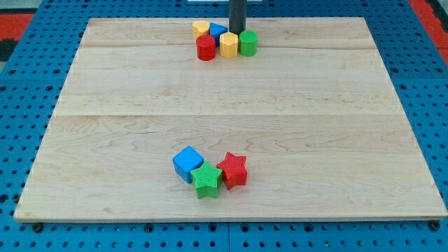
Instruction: Move the green circle diagonally to the top right side of the yellow hexagon
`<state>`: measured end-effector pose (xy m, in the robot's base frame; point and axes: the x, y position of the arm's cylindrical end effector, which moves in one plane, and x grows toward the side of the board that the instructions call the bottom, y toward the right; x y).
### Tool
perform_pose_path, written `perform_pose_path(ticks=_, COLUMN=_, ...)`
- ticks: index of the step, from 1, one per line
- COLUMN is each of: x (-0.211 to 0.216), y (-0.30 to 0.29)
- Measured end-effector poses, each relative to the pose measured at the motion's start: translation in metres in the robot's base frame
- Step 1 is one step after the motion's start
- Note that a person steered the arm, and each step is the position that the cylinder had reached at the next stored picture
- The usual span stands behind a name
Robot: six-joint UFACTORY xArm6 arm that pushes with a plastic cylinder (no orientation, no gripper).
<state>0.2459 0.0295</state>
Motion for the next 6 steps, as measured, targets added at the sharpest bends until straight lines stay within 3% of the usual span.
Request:
perform_pose_path(ticks=1, x=0.035, y=0.014)
perform_pose_path(ticks=3, x=0.096, y=-0.026)
perform_pose_path(ticks=4, x=0.107, y=0.022)
perform_pose_path(ticks=5, x=0.077, y=0.061)
perform_pose_path(ticks=6, x=0.046, y=0.063)
